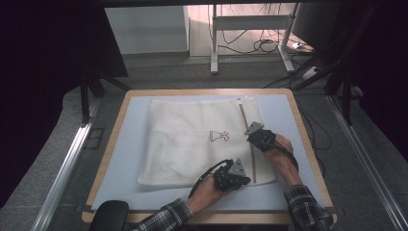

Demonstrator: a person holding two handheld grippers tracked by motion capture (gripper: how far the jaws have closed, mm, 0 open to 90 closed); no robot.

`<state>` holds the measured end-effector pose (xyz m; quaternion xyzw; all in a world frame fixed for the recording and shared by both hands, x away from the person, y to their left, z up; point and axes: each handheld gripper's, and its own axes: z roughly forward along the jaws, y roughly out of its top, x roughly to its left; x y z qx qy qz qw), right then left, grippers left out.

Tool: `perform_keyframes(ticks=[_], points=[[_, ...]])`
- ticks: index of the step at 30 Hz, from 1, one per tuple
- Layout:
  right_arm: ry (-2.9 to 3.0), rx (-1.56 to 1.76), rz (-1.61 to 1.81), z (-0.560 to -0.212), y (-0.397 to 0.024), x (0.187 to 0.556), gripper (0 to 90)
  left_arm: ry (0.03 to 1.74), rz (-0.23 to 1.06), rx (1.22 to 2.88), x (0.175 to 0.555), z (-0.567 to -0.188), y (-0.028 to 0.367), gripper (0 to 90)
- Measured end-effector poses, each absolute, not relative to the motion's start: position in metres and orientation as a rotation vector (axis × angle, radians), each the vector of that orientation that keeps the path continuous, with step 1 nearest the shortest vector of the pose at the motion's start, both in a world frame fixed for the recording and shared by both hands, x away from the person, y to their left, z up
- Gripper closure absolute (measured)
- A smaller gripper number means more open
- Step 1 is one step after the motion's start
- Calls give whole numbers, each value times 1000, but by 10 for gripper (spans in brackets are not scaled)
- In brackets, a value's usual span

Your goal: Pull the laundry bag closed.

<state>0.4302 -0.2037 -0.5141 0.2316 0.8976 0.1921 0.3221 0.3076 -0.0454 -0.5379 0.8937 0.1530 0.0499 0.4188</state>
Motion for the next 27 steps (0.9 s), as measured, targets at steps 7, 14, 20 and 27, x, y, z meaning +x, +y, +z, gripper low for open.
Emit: perform_keyframes(ticks=[7, 14, 20, 27], points=[[2351, 622, 501, -514, -202, 438, 848, 383, 128, 2240, 307, -538, -46, 900], [2345, 632, 502, -515, -200, 446, 848, 383, 128, 2240, 307, -538, -46, 900], [2341, 644, 499, -515, -198, 451, 847, 383, 129, 2240, 307, -538, -46, 899], [2333, 651, 504, -515, -196, 460, 850, 384, 126, 2240, 307, -538, -46, 900]])
